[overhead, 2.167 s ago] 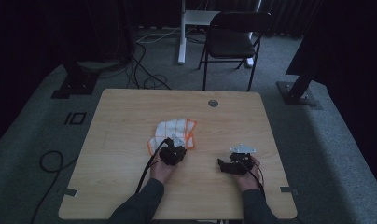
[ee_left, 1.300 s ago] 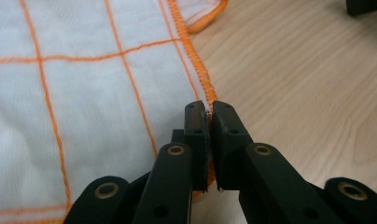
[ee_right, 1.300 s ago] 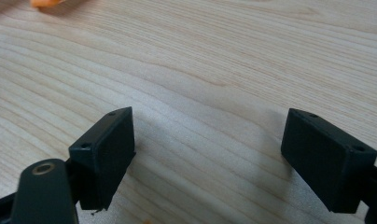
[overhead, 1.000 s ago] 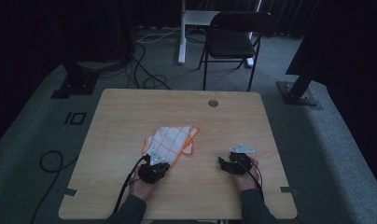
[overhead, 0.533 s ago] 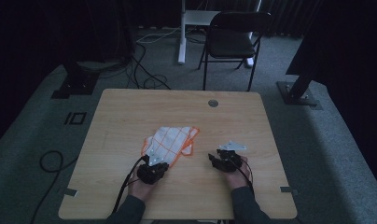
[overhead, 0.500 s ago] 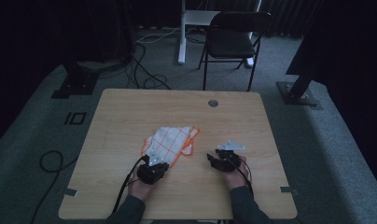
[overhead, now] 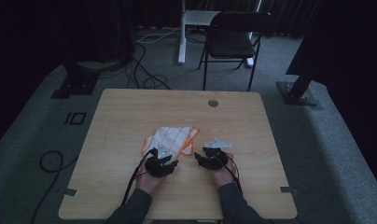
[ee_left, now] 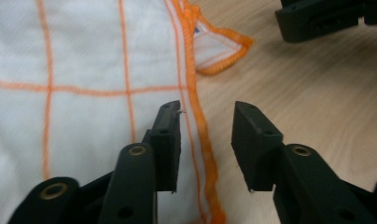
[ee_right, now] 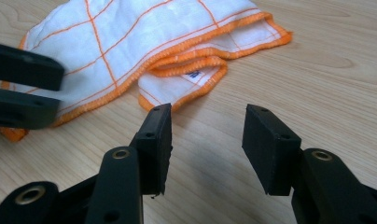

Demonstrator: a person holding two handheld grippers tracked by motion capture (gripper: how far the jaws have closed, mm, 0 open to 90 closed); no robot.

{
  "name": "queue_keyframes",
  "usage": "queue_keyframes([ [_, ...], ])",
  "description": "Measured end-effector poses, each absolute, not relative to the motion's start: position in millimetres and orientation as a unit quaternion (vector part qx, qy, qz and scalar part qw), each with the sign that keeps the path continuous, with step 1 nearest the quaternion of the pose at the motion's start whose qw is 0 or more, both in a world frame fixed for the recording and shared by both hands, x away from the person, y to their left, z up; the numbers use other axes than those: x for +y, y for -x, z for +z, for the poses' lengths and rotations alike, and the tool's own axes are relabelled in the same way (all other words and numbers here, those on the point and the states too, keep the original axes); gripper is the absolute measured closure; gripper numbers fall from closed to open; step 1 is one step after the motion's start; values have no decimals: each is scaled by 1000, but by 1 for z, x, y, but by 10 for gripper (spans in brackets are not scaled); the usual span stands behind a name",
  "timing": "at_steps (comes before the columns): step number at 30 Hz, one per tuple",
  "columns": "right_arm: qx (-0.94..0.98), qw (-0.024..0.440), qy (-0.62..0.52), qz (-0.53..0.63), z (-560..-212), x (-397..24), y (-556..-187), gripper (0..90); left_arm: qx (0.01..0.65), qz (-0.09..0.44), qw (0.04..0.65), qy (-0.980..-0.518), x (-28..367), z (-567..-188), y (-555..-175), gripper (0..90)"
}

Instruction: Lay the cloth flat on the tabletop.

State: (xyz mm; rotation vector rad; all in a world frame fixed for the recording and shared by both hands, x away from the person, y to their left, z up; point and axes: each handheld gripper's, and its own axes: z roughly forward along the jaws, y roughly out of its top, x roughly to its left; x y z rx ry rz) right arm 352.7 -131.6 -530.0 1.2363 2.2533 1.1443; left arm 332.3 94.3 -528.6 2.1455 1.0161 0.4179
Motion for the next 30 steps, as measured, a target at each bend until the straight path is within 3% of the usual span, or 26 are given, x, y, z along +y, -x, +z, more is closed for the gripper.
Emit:
queue_keyframes([
  [10,792,166,-431,400,-527,-131,-355,523,404,195,322,-834,75,-535,-355,594],
  [20,797,159,-428,396,-532,-124,-358,529,421,182,320,-829,83,-535,-362,853],
  [28,803,140,-419,400,-537,-110,-363,519,420,167,336,-826,87,-532,-357,879],
  [30,808,143,-418,390,-540,-107,-365,592,416,163,343,-826,89,-530,-353,881],
])
